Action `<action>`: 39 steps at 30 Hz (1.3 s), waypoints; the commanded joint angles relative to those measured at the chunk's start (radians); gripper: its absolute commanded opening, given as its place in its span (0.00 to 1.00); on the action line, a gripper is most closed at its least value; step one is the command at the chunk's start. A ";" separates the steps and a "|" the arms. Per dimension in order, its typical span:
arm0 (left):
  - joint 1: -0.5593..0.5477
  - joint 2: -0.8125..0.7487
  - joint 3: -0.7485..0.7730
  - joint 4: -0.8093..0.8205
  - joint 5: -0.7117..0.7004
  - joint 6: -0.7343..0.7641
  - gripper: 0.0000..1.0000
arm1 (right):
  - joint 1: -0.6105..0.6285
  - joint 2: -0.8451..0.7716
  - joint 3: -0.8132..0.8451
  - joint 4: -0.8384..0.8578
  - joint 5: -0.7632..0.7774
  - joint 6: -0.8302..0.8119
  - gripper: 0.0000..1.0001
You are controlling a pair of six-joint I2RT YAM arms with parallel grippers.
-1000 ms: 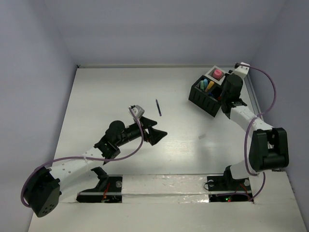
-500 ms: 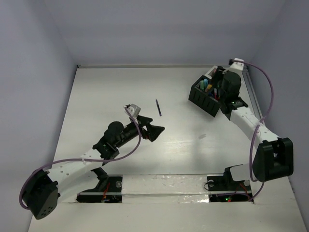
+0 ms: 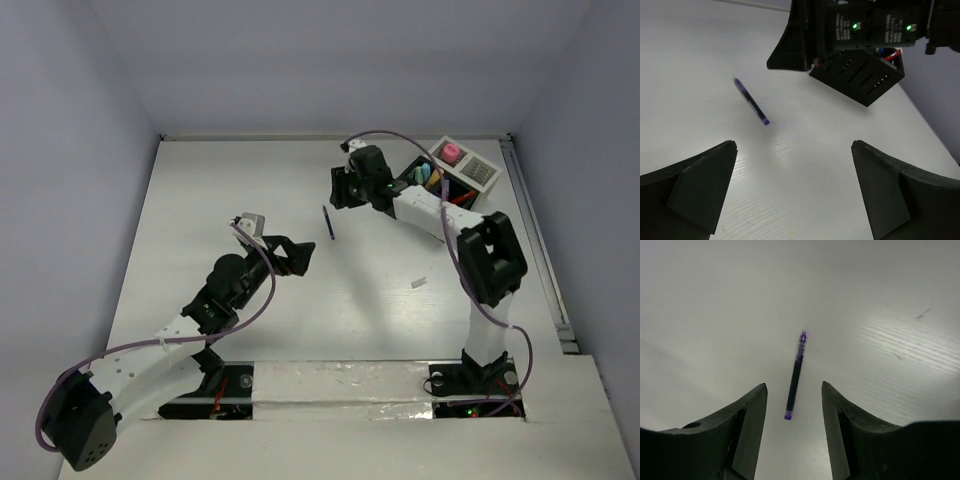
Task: Sort the stationery into containers
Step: Pick up the pen from the center of the board.
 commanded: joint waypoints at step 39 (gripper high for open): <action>0.013 0.193 0.021 0.151 0.215 -0.074 0.73 | 0.094 -0.107 -0.122 0.273 -0.003 0.158 0.00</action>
